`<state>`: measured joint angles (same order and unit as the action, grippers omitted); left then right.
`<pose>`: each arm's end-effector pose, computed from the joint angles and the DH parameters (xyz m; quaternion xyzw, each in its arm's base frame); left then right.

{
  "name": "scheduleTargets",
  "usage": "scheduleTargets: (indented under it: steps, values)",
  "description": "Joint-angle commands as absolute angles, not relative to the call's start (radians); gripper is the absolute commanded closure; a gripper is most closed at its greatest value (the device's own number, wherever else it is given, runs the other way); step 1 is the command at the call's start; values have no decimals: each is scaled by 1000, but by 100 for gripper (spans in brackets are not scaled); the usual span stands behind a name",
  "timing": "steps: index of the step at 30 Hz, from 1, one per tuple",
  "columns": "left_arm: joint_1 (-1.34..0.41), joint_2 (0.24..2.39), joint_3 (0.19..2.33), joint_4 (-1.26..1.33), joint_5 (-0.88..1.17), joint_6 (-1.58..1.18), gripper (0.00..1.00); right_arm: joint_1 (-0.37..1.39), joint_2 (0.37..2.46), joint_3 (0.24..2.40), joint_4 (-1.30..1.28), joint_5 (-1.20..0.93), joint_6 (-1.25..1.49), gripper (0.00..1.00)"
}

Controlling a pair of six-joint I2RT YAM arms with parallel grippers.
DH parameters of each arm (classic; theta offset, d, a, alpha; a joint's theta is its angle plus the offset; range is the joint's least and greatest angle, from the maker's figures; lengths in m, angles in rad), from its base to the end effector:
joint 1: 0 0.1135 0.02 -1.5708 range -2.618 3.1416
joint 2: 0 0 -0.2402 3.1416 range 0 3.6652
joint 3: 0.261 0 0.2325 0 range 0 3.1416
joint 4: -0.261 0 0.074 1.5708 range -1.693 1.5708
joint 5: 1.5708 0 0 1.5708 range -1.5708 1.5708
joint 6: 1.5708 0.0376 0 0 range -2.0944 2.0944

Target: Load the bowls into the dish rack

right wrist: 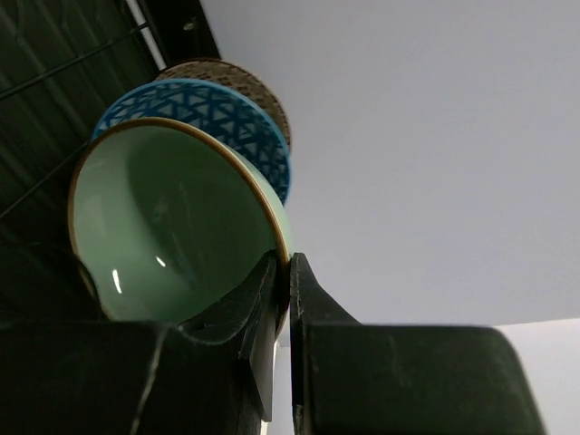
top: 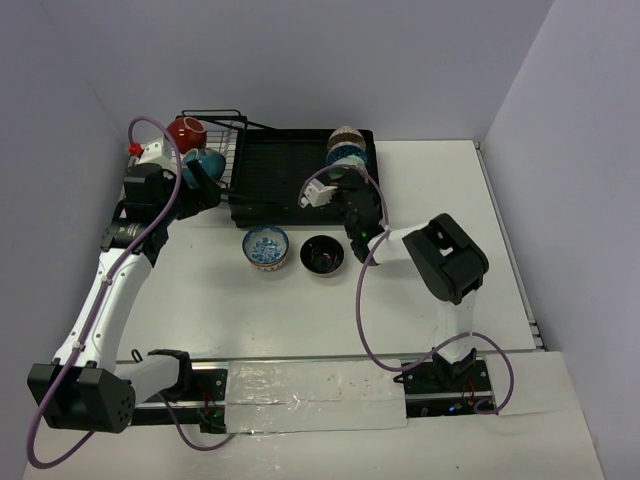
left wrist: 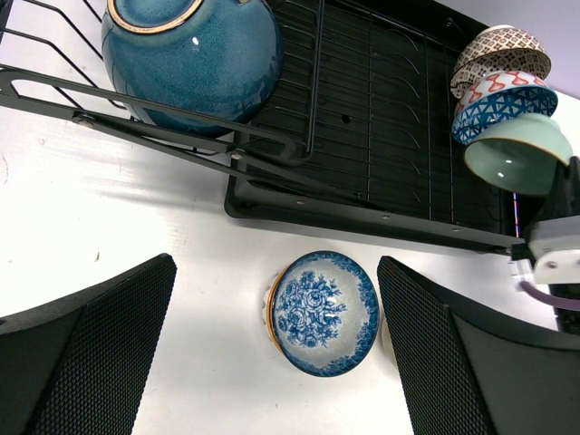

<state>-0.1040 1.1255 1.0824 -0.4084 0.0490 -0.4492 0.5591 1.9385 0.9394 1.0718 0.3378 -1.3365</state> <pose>0.2424 -0.0272 0.3319 -0.1327 0.8368 -0.1649 0.5049 0.3351 0.1950 0.1892 -0.4733 0.4916 -0.3795 0.6247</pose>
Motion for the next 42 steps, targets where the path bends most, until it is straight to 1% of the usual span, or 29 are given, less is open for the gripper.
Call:
scheduleTargets:
  steps: [1,9,15,16,18,19,21,24,28,33,36,38,39,40,42]
  values:
    - [-98,1117,1081,-382,66,-451,1,569,1947,973,1218,338,-1384,100]
    - [-98,1109,1080,-380,63,-448,1,577,1925,913,1220,337,-1358,100]
    - [-98,1106,1078,-377,66,-449,1,577,1911,904,1273,353,-1339,91]
    - [-98,1103,1078,-379,64,-449,1,577,1911,904,1278,353,-1338,88]
    - [-98,1101,1078,-379,64,-448,1,577,1913,911,1290,365,-1333,79]
    - [-100,1101,1080,-377,64,-448,1,578,1914,914,1293,371,-1338,64]
    - [-98,1101,1080,-379,64,-448,1,578,1921,920,1319,390,-1341,50]
    - [-98,1100,1080,-379,66,-446,1,580,1924,922,1335,394,-1336,45]
    - [-98,1097,1080,-379,66,-446,1,580,1919,913,1361,414,-1335,43]
    - [-98,1092,1080,-376,72,-449,1,589,1895,893,1475,468,-1344,41]
    - [-98,1088,1077,-371,86,-453,1,592,1823,876,1474,520,-1298,39]
    - [-100,1085,1080,-373,95,-457,1,594,1777,864,1453,560,-1244,36]
    - [-100,1081,1077,-373,97,-460,1,594,1723,861,1407,612,-1170,31]
    - [-101,1077,1075,-376,100,-472,1,594,1692,856,1372,636,-1125,27]
    - [-104,1072,1072,-383,126,-488,1,594,1593,856,1222,696,-965,22]
